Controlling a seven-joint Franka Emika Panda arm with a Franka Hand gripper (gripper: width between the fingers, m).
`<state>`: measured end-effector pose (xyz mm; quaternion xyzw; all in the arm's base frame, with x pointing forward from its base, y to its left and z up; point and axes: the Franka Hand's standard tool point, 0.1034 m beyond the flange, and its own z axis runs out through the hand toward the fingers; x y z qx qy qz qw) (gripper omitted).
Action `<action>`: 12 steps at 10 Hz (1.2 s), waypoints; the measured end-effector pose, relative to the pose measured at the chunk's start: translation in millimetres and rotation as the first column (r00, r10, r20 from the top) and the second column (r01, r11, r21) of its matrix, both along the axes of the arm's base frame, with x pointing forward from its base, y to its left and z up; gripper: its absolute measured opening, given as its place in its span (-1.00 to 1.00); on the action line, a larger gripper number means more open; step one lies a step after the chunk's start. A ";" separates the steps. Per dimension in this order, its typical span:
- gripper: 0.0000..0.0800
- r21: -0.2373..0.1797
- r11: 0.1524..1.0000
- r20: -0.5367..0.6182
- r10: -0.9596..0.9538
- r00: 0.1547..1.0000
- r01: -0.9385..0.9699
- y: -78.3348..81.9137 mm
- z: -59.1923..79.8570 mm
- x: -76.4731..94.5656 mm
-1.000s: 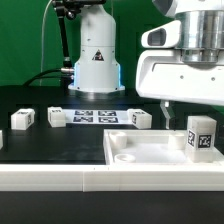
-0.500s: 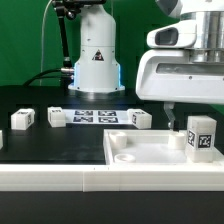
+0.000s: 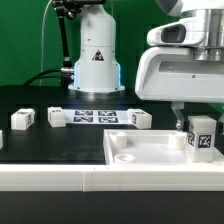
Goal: Assemble one leg
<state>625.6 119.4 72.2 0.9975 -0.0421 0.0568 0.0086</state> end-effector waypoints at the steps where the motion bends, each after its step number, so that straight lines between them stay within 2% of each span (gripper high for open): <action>1: -0.27 0.000 1.000 0.000 0.000 1.000 0.000 -0.1 0.0 0.0; 4: -0.27 0.006 0.999 0.002 -0.039 0.999 0.039 -0.5 0.1 0.3; 5: -0.27 0.017 0.992 0.006 -0.123 0.992 0.123 -1.3 -0.1 0.4; 7: -0.27 0.067 0.927 0.031 -0.372 0.928 0.369 -1.4 -0.9 0.2; 9: -0.27 0.113 0.823 0.043 -0.563 0.825 0.556 -2.7 -1.0 -1.4; 12: -0.27 0.145 0.620 0.015 -0.781 0.625 0.771 -2.9 -0.6 -3.5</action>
Offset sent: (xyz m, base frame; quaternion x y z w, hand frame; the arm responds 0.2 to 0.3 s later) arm 0.0000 0.0000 0.0000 0.0000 0.0000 0.0000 1.0000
